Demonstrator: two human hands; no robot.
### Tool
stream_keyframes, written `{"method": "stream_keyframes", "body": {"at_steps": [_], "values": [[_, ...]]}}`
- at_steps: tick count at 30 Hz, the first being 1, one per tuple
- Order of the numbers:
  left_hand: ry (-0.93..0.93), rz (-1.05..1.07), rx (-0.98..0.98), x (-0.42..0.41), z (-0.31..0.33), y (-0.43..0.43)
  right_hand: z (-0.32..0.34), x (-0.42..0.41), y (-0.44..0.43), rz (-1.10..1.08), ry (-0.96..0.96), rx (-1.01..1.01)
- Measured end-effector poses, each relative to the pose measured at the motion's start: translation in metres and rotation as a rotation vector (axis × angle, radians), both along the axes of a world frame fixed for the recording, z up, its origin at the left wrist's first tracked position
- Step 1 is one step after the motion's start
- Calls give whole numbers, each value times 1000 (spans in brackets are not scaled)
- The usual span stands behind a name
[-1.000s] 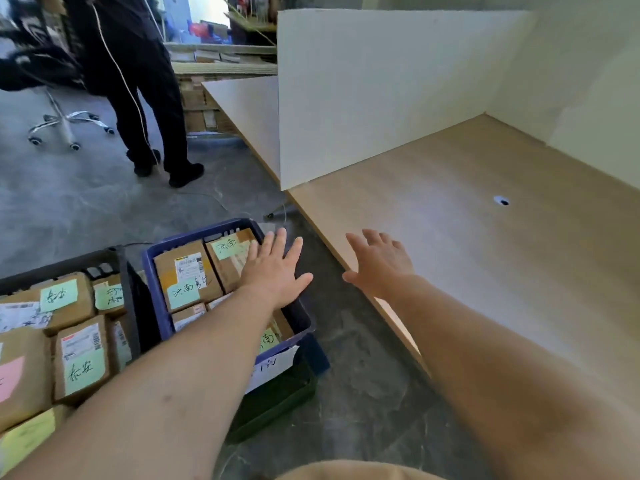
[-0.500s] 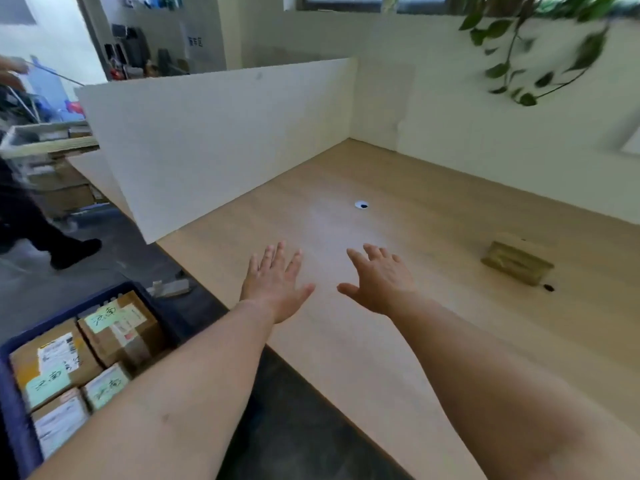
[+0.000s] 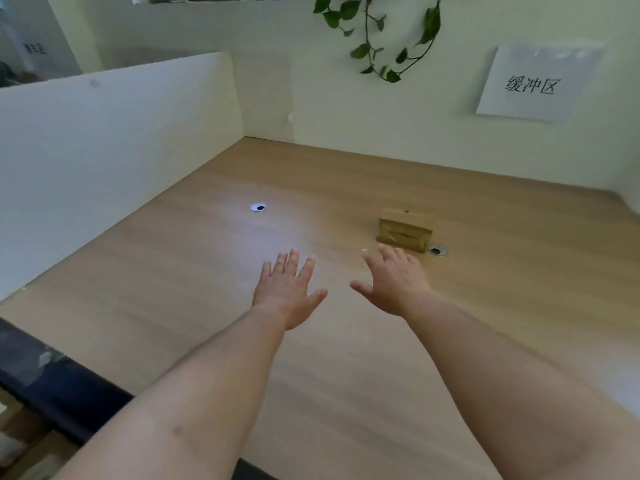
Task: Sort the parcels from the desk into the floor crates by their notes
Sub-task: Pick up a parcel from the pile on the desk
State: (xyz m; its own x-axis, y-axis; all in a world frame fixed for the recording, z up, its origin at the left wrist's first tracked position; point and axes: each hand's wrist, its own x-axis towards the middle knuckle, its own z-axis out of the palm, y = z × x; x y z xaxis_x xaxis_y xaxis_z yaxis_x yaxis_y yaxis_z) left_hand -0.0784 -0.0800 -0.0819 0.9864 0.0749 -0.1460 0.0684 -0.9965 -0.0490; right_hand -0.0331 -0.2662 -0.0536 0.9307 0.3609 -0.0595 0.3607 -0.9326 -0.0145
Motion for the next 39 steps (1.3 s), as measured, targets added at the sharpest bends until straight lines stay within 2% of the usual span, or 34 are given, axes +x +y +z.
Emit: {"method": "stream_keyframes", "body": {"at_steps": [8, 17, 25, 32, 39], "values": [[30, -151, -8, 80, -11, -47, -14, 51, -61, -165, 56, -4], [36, -316, -69, 208, -18, -95, -28, 149, -115, -344, 99, 16], [39, -314, -131, 314, -38, -107, -57, 240, -127, -460, 126, 87], [83, -183, -341, 361, -61, -116, -83, 297, -114, -586, 181, 250], [143, 15, -704, 358, -82, -128, -103, 303, -105, -754, 327, 676]]}}
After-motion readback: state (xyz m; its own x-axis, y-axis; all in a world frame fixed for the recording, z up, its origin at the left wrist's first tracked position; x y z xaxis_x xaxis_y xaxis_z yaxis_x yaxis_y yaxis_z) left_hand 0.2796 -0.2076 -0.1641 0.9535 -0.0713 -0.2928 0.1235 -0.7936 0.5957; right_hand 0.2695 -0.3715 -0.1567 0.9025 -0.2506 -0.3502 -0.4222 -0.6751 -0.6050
